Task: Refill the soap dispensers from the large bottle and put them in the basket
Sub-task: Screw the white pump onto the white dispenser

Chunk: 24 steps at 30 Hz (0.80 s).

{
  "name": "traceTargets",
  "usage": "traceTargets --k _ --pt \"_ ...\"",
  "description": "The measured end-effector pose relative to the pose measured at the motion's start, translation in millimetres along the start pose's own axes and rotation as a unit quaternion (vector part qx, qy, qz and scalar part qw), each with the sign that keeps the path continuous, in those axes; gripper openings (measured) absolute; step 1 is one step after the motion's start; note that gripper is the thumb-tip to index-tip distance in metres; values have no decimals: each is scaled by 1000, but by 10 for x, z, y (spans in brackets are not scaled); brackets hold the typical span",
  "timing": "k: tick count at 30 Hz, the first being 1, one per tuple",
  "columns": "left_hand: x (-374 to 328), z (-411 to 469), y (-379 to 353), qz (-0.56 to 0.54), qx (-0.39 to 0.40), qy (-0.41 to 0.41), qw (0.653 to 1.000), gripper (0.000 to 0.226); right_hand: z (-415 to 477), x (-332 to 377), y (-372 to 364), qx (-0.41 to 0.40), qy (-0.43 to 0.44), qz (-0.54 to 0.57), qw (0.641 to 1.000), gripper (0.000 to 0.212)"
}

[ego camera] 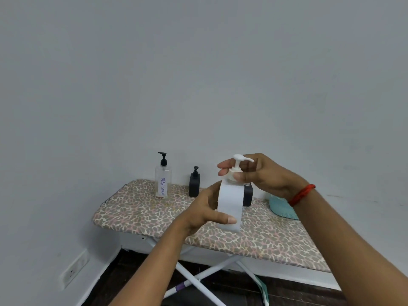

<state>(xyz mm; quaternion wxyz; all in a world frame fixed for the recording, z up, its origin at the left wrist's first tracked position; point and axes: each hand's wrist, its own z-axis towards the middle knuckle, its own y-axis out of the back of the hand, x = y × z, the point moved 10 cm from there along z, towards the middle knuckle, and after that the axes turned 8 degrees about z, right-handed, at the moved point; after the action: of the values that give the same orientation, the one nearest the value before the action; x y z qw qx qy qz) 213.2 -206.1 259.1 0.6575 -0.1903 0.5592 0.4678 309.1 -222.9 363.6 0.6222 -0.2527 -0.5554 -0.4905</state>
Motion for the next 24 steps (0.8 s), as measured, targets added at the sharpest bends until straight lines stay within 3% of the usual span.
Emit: traceTargets --k 3,11,15,18,20,24 --pt "-27 0 -34 -10 24 -6 1000 86 -40 -18 36 51 -2 10 999 43" --pt "-39 100 69 52 -44 -15 998 93 -89 -63 191 -68 51 71 994 42" --pt "-117 124 119 80 -95 -27 992 90 -94 -83 301 -198 58 5 978 46" --pt "-130 145 96 77 -106 -29 991 95 -78 -100 291 -243 65 -23 968 51" --pt "-115 143 98 60 -109 -25 992 96 -70 -114 329 -220 62 -16 973 57" --pt "-43 153 131 57 -100 -14 993 98 -119 -91 327 -140 57 35 988 45"
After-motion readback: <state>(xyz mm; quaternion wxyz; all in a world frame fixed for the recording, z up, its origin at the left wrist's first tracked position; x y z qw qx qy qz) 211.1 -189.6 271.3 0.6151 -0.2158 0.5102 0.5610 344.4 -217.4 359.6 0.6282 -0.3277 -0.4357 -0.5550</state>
